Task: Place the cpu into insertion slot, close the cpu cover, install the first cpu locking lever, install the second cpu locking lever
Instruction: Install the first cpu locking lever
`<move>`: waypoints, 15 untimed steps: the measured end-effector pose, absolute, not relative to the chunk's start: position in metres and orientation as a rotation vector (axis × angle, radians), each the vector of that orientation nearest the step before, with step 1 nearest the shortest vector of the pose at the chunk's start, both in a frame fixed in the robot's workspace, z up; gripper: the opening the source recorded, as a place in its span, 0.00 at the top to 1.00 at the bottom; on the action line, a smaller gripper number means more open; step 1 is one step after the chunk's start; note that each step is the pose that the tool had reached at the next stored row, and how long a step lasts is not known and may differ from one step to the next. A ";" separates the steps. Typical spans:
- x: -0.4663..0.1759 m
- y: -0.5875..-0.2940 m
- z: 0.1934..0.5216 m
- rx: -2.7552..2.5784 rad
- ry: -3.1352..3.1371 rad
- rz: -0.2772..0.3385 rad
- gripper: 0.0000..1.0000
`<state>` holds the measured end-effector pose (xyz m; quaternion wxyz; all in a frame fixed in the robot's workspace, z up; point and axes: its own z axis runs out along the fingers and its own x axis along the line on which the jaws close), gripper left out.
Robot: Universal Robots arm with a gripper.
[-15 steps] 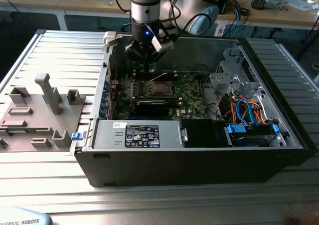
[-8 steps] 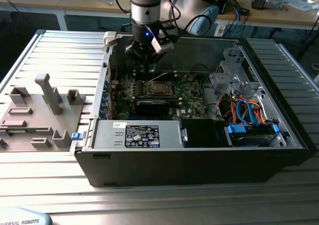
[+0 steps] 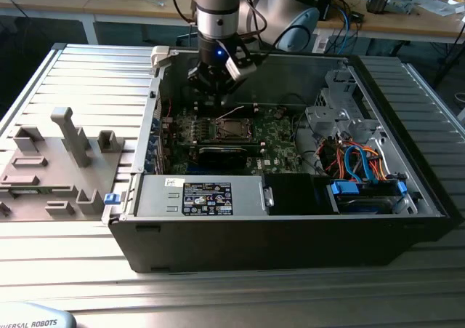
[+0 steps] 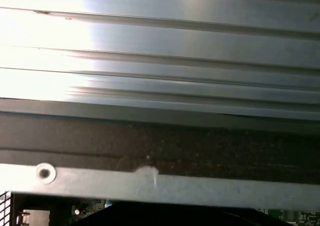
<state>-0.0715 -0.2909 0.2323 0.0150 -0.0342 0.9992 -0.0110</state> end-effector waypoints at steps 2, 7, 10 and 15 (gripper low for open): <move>-0.068 -0.290 0.229 -0.106 3.111 -0.034 0.89; -0.061 -0.288 0.224 -0.106 3.112 -0.034 0.89; -0.059 -0.287 0.220 -0.107 3.112 -0.034 0.89; -0.054 -0.287 0.216 -0.107 3.113 -0.034 0.89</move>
